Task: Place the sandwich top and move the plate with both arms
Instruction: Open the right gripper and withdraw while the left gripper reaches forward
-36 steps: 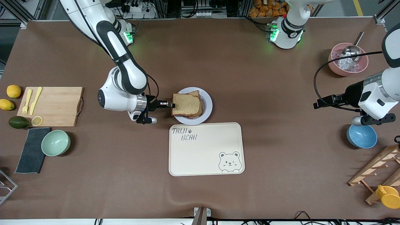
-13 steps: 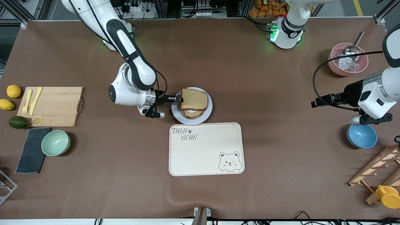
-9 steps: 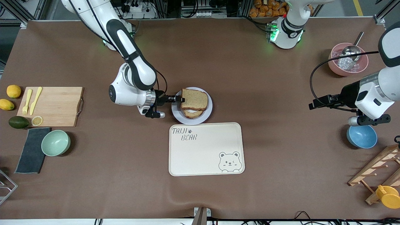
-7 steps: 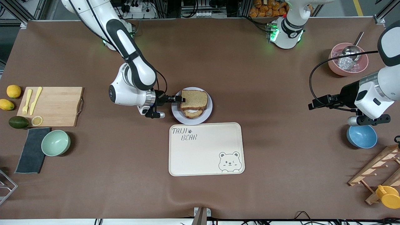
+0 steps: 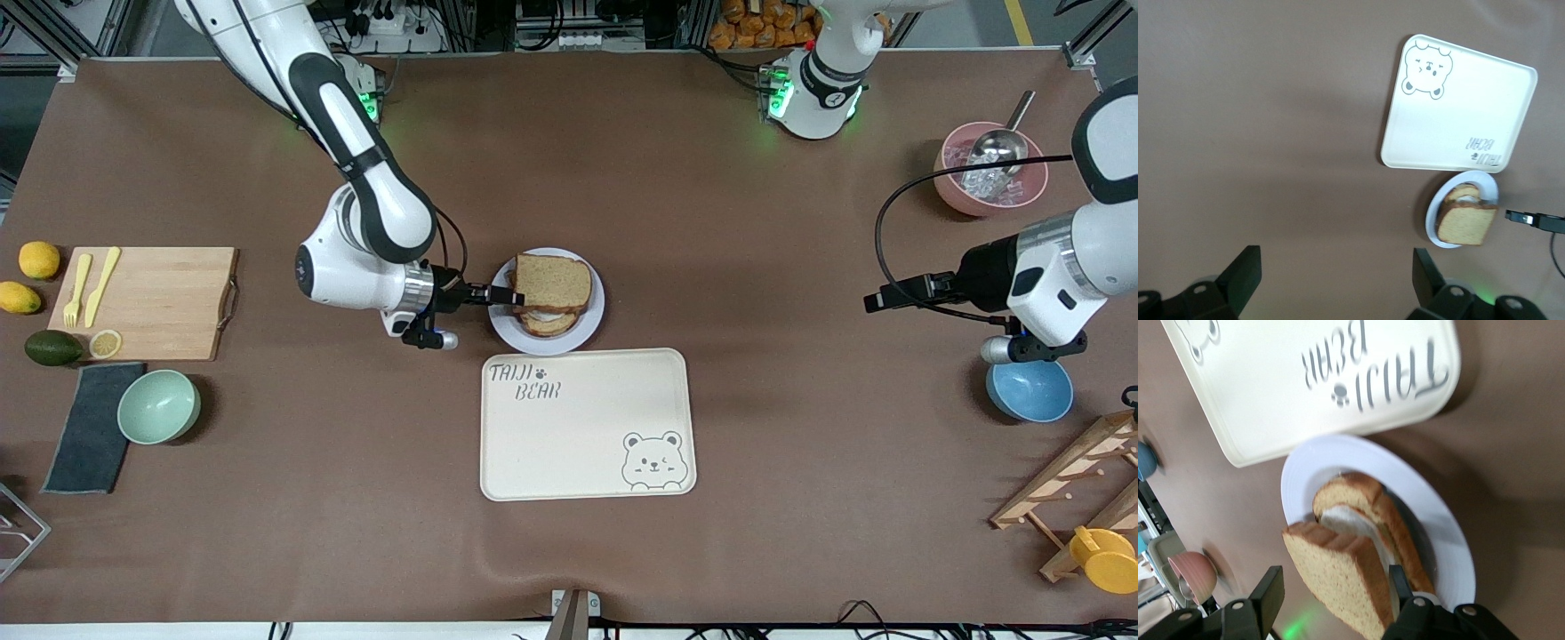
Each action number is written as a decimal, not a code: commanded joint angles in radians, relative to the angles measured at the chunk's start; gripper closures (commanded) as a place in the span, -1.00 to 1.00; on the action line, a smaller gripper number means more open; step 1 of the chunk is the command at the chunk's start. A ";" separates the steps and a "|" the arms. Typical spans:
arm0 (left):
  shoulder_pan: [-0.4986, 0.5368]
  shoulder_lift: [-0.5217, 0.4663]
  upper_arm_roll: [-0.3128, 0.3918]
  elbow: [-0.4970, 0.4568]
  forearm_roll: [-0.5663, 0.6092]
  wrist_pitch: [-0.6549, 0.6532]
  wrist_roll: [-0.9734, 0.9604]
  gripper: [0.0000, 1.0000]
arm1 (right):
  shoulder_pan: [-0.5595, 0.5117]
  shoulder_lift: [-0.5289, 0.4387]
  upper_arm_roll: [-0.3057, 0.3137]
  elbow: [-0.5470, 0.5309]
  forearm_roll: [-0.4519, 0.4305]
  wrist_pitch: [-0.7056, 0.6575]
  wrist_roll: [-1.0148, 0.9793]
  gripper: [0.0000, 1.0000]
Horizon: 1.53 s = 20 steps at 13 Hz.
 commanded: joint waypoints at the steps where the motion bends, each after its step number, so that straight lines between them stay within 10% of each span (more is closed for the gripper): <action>1: 0.040 -0.008 -0.003 -0.073 -0.093 0.045 0.069 -1.00 | -0.051 0.000 0.007 0.046 -0.112 -0.013 0.092 -0.42; 9: 0.059 0.017 -0.003 -0.335 -0.383 0.204 0.258 -1.00 | -0.250 -0.009 0.012 0.142 -0.293 -0.257 0.162 -0.52; 14: 0.102 0.095 -0.004 -0.439 -0.644 0.197 0.608 -1.00 | -0.440 -0.014 0.041 0.227 -0.522 -0.418 0.143 -1.00; 20: 0.094 0.202 -0.092 -0.452 -0.796 0.187 0.709 -1.00 | -0.577 -0.116 0.044 0.291 -0.836 -0.533 0.026 -1.00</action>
